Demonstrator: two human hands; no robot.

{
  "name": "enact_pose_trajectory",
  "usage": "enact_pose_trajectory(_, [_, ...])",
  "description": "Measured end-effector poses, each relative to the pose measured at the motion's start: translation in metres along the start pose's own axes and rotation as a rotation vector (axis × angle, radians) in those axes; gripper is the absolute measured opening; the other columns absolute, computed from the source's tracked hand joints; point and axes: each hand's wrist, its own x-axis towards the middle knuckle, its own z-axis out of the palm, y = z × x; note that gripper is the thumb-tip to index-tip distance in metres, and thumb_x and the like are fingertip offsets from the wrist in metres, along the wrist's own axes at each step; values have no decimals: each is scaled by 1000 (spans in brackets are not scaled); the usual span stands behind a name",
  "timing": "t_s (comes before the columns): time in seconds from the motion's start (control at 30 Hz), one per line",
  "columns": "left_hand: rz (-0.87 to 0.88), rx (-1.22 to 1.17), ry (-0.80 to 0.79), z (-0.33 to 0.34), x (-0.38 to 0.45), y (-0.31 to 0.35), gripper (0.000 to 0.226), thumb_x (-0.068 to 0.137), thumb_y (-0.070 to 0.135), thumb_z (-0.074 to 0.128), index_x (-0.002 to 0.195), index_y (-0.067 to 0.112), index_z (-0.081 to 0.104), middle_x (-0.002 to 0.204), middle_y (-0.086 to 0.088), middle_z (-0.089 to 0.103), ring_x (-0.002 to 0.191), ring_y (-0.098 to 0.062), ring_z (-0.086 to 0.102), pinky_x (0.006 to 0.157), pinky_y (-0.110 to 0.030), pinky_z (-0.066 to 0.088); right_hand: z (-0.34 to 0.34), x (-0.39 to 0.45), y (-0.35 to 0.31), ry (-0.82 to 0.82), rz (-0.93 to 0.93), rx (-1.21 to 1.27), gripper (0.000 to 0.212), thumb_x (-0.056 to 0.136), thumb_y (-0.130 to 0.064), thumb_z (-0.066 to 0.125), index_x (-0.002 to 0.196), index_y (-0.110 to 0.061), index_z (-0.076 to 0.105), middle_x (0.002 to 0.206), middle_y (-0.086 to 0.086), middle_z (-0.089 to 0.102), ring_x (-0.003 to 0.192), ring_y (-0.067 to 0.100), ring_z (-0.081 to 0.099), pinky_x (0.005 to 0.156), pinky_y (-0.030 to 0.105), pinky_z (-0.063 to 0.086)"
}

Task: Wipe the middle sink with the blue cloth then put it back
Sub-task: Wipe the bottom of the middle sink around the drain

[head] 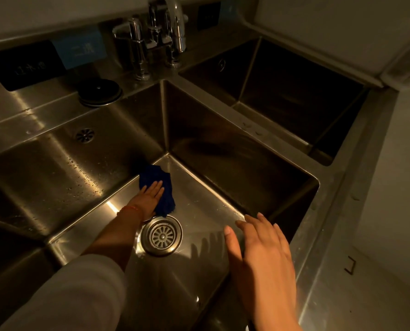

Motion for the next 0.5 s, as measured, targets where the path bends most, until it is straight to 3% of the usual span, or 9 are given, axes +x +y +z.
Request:
enact_pose_trajectory(0.3, [56,-79,44,-4,11,16,83,96,31,48,153,7,-8,160,-13,-16,149,-26,-10,122,-39,0,1,-1,0,3,7,23,58,88,-59,14,132,-33,41,146,-10,35,139,6,13,105,22,-9])
enact_pose_trajectory(0.5, [-55,-256,86,-3,7,35,86,93,44,46,153,4,-3,160,-16,-11,149,-27,-9,122,-39,-2,0,-2,-1,-7,-5,26,57,89,-58,16,133,-33,41,147,-11,34,139,6,12,104,22,-8])
